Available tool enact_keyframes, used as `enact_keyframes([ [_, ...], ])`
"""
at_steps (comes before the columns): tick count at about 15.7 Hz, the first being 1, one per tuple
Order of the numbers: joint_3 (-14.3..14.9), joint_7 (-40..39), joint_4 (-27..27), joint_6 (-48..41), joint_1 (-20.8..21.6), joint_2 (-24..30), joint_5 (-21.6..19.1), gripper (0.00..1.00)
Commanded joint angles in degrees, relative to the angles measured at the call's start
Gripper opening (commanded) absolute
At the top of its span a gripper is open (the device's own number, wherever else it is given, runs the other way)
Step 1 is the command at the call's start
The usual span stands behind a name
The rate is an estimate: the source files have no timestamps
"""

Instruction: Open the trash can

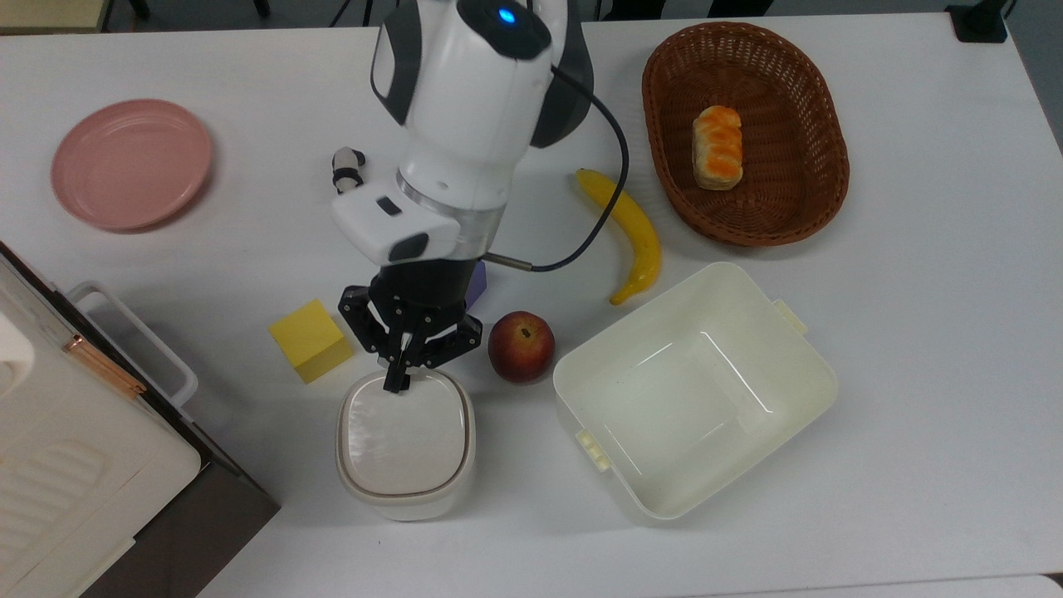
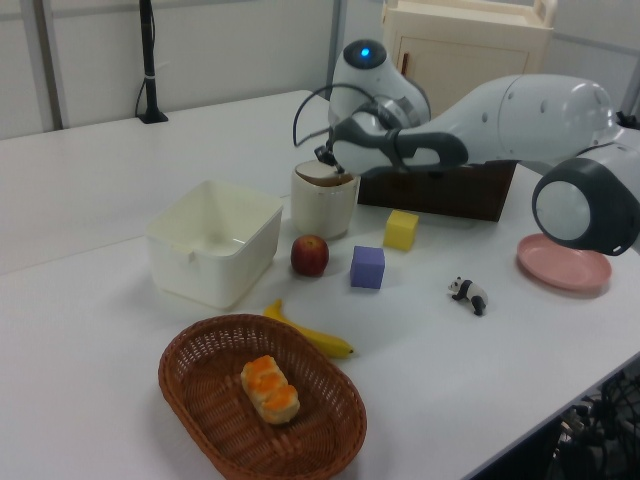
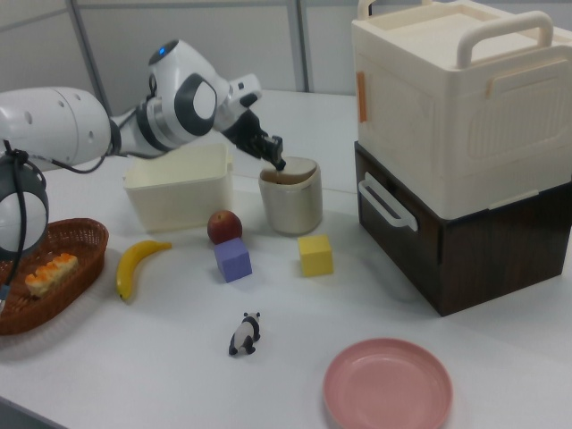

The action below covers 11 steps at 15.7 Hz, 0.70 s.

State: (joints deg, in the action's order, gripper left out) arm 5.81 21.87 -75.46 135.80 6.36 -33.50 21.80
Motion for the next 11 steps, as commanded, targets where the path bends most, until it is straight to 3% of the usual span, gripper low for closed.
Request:
enact_keyframes([
  [1,-0.27,1.42,-1.71,-0.18,-0.21,5.28,-6.50,0.05],
  [3,-0.53,1.60,-3.02,-2.54,0.23,7.74,-7.21,0.04],
  [6,-3.69,1.51,-3.73,-12.37,0.15,11.34,-7.30,0.04],
  [8,-4.83,1.69,-6.18,-16.08,0.23,14.33,-7.65,0.05],
  [11,-5.72,0.38,-12.85,-21.87,0.41,21.87,-11.24,0.06],
])
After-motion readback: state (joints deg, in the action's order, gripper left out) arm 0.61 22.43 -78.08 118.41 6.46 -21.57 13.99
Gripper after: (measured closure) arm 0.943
